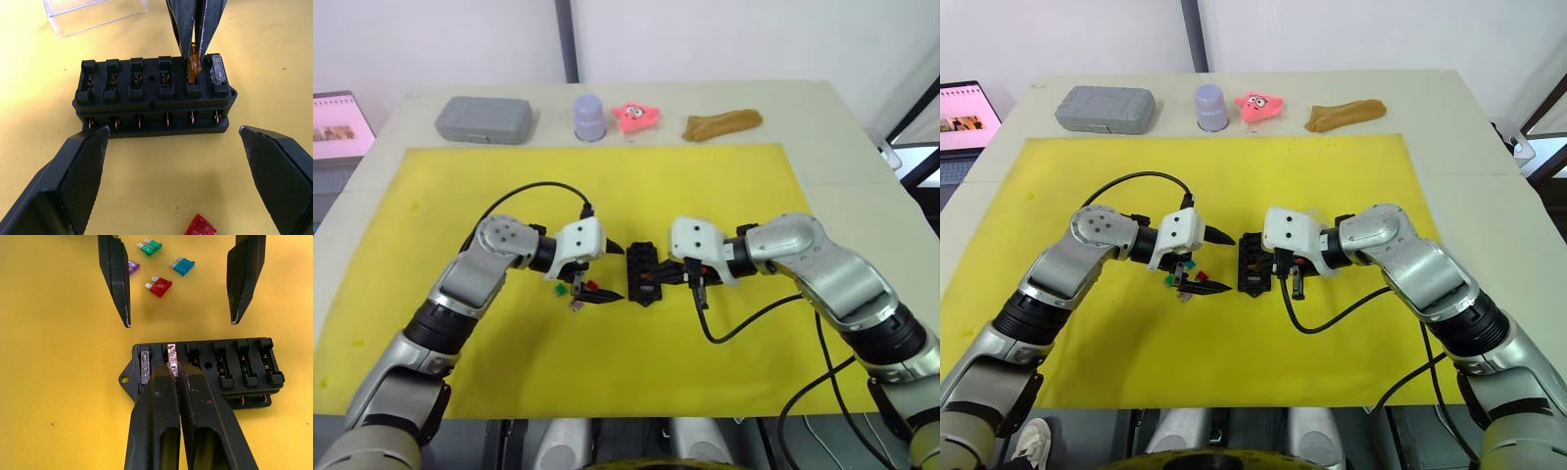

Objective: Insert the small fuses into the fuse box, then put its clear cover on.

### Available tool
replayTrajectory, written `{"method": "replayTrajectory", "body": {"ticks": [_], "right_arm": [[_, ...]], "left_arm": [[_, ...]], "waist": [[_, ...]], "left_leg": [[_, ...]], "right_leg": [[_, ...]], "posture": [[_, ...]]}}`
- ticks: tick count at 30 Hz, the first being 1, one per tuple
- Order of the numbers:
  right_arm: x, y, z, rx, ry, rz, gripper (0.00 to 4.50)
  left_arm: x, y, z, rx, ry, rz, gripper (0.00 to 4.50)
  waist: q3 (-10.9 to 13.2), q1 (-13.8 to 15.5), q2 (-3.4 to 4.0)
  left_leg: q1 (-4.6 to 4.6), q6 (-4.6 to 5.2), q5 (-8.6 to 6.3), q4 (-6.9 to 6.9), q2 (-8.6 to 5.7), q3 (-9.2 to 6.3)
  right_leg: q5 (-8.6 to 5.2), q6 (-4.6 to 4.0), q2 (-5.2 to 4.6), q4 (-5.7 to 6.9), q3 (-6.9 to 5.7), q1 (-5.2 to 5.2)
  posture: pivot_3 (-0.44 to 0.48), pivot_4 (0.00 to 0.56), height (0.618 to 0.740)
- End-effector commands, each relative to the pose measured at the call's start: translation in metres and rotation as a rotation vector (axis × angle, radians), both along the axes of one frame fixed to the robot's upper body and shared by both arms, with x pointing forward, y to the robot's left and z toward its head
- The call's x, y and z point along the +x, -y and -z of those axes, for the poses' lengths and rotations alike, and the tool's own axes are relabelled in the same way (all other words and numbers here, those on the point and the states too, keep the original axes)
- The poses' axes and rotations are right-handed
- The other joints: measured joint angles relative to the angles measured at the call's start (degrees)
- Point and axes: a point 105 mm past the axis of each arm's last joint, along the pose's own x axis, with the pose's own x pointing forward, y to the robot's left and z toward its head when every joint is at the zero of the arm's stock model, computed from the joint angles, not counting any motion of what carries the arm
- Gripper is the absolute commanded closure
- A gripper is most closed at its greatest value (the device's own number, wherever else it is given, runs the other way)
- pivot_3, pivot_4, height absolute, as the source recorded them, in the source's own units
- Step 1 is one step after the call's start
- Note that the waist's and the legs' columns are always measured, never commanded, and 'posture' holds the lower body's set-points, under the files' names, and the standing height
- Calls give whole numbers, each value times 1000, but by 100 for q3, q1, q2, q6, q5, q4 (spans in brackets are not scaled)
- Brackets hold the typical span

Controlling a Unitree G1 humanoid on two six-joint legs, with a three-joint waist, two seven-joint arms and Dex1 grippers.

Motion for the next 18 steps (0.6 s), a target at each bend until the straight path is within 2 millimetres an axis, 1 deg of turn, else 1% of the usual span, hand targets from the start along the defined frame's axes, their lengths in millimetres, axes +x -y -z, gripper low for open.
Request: {"method": "replayTrajectory", "body": {"ticks": [1,9,14,18], "right_arm": [[1,-1,0,-7,18,-11,4500],[2,0,7,-30,14,-16,4500],[8,5,17,-99,46,-10,4500],[9,6,22,-122,45,-8,4500]], "left_arm": [[-3,3,-7,-8,37,22,41],[-2,3,-6,-12,38,15,41],[-2,5,-5,-14,33,15,41],[-2,5,-4,-14,33,15,41]], "waist": [[0,0,0],[0,-1,0],[-1,-5,-1],[-2,-10,-1]], "left_leg": [[0,0,0,0,0,0],[2,0,0,0,0,0],[5,0,0,0,0,0],[13,0,0,1,0,0]], "right_leg": [[0,0,0,0,0,0],[0,0,0,0,0,2],[0,0,0,0,0,5],[0,0,1,0,0,14]], "posture": [[0,150,740],[0,150,740],[0,150,740],[0,150,740]]}}
